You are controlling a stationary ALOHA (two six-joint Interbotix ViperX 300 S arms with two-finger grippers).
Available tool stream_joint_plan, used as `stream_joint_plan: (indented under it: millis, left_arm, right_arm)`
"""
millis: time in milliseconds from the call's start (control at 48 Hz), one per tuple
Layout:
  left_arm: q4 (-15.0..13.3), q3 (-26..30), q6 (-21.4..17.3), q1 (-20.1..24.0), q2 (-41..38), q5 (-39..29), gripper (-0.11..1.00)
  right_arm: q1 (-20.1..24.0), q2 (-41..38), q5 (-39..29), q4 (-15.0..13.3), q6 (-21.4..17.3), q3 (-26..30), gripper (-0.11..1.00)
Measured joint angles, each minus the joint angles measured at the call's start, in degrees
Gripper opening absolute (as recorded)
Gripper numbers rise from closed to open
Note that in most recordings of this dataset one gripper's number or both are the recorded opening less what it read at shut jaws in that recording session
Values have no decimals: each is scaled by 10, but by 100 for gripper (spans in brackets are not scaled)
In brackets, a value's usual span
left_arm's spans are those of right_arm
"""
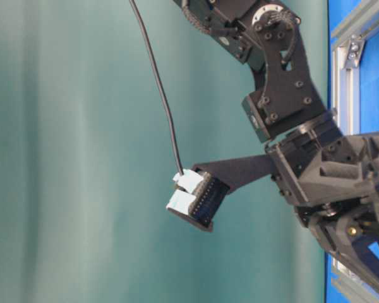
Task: Insert the wire through the string loop located on the left side.
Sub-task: 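Move the left gripper around to the left side of the loop, then close the left gripper on the plug emerging from the loop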
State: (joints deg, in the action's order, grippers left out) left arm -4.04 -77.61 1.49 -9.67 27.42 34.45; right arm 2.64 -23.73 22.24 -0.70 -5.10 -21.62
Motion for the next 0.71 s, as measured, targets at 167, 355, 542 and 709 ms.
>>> stream_joint_plan:
  millis: [167,355,542,709]
  left_arm:
    - [-1,6,1,0,-11,0,89]
    - [0,31,1,0,-75,-1,89]
    - [0,57,1,0,-167,0,89]
    - [0,75,1,0,-207,4,89]
  right_arm:
    - [0,1,0,0,0,0,0]
    - [0,0,1,0,0,0,0]
    - [0,0,1,0,0,0,0]
    - [0,0,1,0,0,0,0]
